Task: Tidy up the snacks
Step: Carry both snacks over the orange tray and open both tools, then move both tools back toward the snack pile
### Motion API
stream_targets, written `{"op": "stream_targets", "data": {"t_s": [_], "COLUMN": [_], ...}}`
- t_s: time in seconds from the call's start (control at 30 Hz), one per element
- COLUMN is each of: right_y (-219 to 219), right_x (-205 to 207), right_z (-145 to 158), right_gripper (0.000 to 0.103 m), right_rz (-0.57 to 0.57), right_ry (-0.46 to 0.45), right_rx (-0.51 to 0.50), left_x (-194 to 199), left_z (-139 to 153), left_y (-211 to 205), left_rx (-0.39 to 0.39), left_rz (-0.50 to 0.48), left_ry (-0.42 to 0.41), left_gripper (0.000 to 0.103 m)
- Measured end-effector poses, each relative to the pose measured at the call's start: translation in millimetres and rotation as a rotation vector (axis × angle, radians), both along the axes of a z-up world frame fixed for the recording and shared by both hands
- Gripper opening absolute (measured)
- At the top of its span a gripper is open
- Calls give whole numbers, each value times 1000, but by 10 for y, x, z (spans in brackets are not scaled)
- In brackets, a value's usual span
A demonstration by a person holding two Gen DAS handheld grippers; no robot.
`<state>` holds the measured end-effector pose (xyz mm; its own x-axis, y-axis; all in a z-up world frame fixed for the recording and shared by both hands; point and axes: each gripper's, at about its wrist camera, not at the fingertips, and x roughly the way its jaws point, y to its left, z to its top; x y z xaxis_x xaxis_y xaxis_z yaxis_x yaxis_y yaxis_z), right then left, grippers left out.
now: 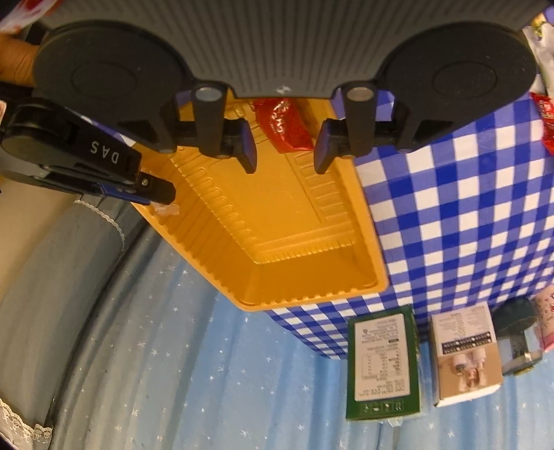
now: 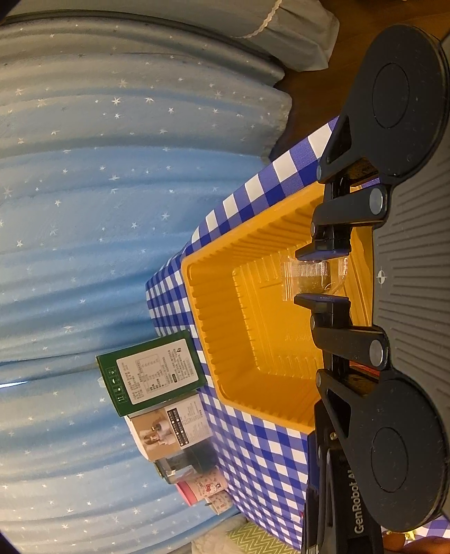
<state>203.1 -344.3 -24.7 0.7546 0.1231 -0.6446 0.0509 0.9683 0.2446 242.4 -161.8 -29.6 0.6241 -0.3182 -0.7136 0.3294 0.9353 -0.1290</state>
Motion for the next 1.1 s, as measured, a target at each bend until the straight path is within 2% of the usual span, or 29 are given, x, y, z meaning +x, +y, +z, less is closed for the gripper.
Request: {"op": "stream_targets", "data": {"t_s": [0.23,0.4,0.47,0.5,0.53,0.63,0.8,0.93,1.1], "right_y": [65,74,57,44,34,24,91,203,408], "right_x": [1,22,26,20,8,-37,-178,-314,-516], "right_z": [9,13,10,16,24,82,226,321,389], "right_gripper": [20,21,31,49,58,58,59,78,79], "right_rz": [18,36,24,17,10,4,12,29,72], "right_ry": [-6,-21,-21,-24,-31,-59,-120,-151,-134], "right_rx": [16,50,61,62,66,64,41,3,-13], "left_x": [-39,-69,-84,-96,-105,-173,-367,-561,-852], "left_z": [65,84,80,79,79,90,142,195,244], "left_y": [191,289,321,336,349,421,589,770,1031], "left_rx": [-10,-17,-17,-17,-17,-17,-21,-17,-10], "left_rz": [46,70,76,80,82,95,128,167,218], "left_ry": [-4,-14,-11,-11,-13,-17,-39,-51,-48], "left_gripper": [33,47,49,52,54,58,74,79,80]}}
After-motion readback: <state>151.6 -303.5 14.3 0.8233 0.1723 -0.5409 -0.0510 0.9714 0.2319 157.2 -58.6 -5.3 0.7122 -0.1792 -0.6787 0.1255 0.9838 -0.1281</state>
